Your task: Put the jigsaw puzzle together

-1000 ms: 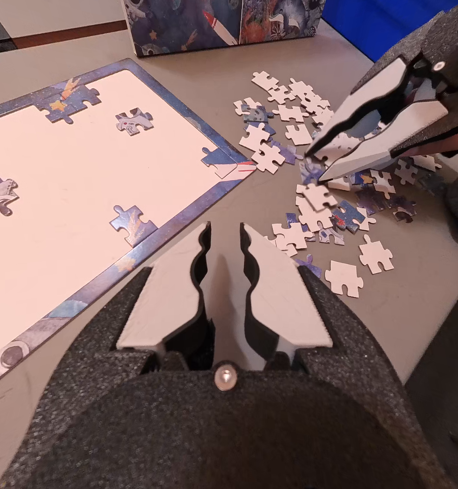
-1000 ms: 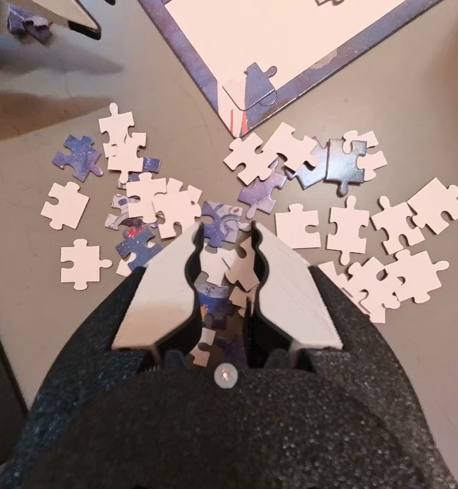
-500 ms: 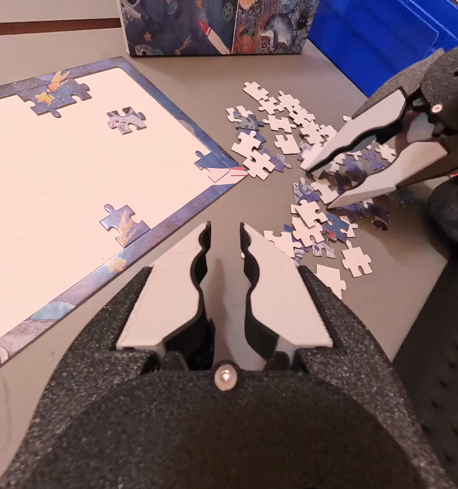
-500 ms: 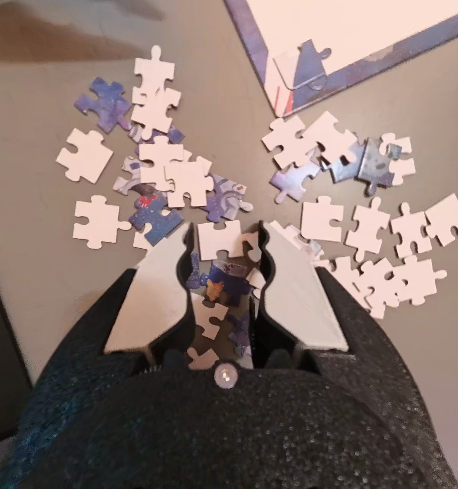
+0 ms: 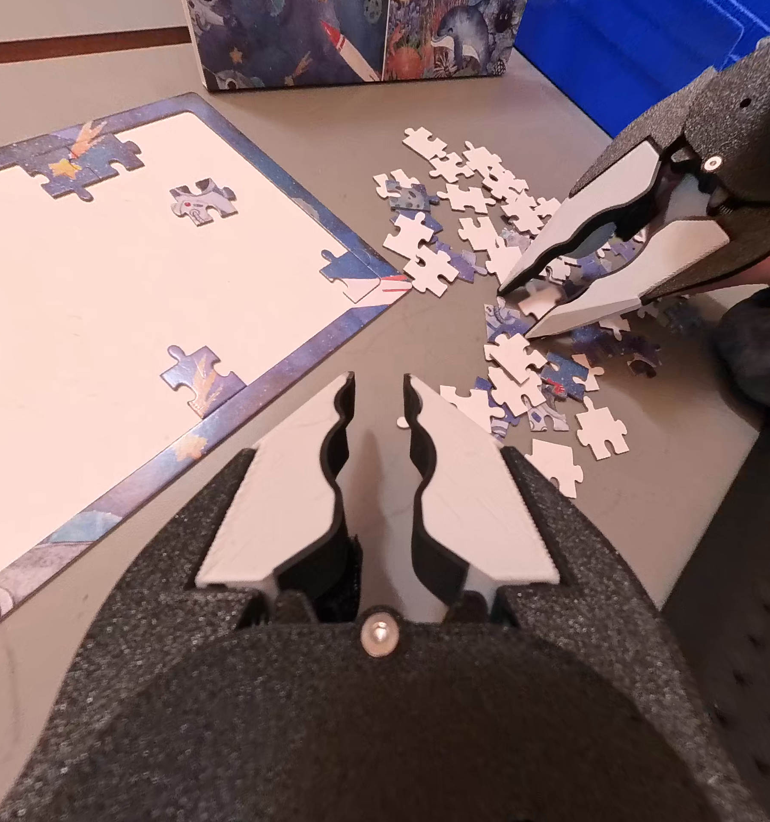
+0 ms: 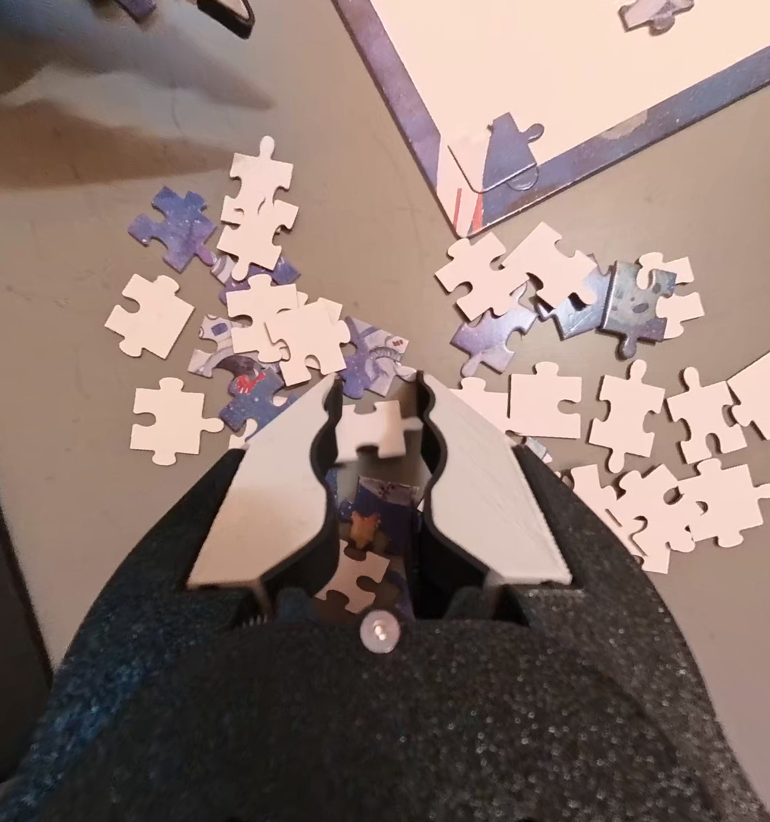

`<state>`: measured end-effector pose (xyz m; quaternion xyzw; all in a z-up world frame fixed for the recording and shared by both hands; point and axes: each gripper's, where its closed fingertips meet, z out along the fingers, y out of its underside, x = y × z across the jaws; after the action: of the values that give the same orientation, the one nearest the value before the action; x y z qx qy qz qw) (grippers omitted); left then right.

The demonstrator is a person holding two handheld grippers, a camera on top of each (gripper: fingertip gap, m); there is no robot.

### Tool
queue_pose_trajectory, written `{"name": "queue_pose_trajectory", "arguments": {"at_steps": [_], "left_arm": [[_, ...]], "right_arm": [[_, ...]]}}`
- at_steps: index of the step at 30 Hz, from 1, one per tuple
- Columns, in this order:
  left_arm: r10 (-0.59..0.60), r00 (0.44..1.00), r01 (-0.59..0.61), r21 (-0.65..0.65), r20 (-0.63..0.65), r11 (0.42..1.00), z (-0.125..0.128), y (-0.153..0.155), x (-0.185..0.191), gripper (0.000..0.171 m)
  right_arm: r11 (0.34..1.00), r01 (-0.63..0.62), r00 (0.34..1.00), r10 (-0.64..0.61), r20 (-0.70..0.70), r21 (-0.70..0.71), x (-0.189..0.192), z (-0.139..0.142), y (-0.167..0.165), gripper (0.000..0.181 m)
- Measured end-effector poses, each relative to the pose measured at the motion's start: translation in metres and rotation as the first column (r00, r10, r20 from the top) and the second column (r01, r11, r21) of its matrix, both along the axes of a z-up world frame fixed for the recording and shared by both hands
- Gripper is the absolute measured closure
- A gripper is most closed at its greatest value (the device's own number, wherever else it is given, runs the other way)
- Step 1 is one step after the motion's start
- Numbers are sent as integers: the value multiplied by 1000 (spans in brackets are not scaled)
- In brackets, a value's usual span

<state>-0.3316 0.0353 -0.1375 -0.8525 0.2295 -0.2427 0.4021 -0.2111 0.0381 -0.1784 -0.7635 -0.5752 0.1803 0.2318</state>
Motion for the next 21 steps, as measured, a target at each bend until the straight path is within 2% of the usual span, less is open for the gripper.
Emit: {"name": "queue_pose_trajectory", "arguments": {"at_steps": [3, 5, 9, 11, 14, 15, 19, 21], "left_arm": [[0, 1000, 0, -3, 0, 1000, -1, 0, 0, 150], [-1, 1000, 1, -5, 9, 1000, 0, 0, 0, 150], [-16, 999, 17, -20, 33, 1000, 1, -3, 4, 150], [-22, 999, 23, -22, 29, 999, 0, -4, 5, 150], [-27, 999, 28, -26, 24, 999, -1, -4, 5, 150], [-27, 999, 27, -26, 22, 999, -1, -4, 5, 150], [-28, 999, 29, -29, 21, 999, -2, -4, 6, 150], [-31, 999, 31, -28, 18, 999, -2, -5, 6, 150]], "right_arm": [[998, -34, 999, 34, 10, 50, -1, 3, -1, 152], [991, -80, 997, 78, 20, 103, -3, 9, -3, 181], [968, -83, 997, 80, 25, 238, -6, 20, 5, 181], [976, -82, 997, 83, 3, 203, -6, 17, 2, 175], [997, -82, 996, 82, -20, 17, -6, 6, -13, 139], [996, -83, 996, 83, -14, -17, -6, 4, -16, 140], [998, -66, 998, 66, 0, 8, -9, 1, -11, 142], [998, -63, 998, 62, -20, -27, -16, 0, -14, 137]]}}
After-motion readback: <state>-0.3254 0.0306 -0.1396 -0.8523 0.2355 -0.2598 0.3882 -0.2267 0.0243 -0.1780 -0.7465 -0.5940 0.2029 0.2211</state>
